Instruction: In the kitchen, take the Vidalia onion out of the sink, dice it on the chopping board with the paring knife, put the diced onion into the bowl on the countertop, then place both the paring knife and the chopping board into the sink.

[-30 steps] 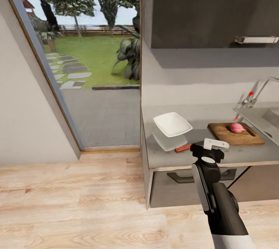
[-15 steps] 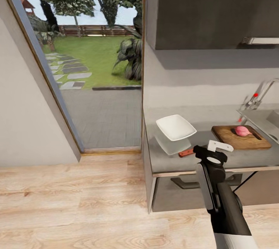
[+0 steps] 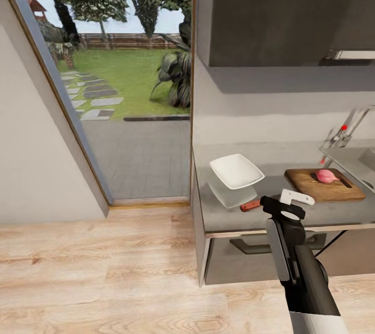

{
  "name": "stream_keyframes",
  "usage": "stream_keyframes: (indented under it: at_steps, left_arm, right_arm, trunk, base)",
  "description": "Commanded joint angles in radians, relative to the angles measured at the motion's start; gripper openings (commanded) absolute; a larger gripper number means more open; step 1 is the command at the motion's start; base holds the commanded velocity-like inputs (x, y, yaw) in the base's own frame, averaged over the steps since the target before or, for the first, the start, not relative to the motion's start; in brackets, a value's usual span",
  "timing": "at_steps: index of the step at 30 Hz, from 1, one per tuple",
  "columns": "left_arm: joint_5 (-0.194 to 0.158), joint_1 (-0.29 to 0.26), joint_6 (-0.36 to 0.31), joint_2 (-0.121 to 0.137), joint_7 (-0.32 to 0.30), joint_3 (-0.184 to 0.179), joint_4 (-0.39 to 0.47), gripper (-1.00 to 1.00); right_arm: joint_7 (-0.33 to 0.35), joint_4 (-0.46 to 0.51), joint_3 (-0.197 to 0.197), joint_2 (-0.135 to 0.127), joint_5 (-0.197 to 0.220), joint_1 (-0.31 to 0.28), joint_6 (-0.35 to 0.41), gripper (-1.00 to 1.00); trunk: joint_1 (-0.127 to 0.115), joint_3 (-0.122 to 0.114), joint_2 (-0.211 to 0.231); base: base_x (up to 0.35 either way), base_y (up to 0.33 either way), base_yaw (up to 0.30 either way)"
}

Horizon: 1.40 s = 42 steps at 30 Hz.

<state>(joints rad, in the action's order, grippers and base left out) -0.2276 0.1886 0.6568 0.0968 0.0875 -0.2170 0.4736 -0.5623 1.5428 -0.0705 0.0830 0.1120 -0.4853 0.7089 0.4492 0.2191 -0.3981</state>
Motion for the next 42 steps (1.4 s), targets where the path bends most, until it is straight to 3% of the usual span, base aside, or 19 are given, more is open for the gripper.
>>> stream_keyframes:
  at_steps: [1,18,42]
  left_arm:
    - [-0.004,0.0,0.001,0.001,0.009,-0.008,0.002,1.0]
    - [-0.004,0.0,0.001,0.001,0.009,-0.008,0.001,1.0]
    - [-0.004,0.0,0.001,-0.011,0.009,-0.008,-0.012,1.0]
  right_arm:
    - [-0.008,0.001,0.0,0.001,0.011,-0.001,0.001,1.0]
    - [-0.008,0.0,0.0,0.006,0.011,-0.001,0.001,1.0]
    - [-0.009,-0.007,-0.002,0.004,0.01,0.0,0.001,1.0]
  trunk:
    - [0.001,0.002,-0.002]
    - [0.001,0.002,-0.002]
    - [0.001,0.022,-0.002]
  base:
    - [0.123,0.066,0.0]
    - [0.152,0.091,0.0]
    - [0.007,0.002,0.0]
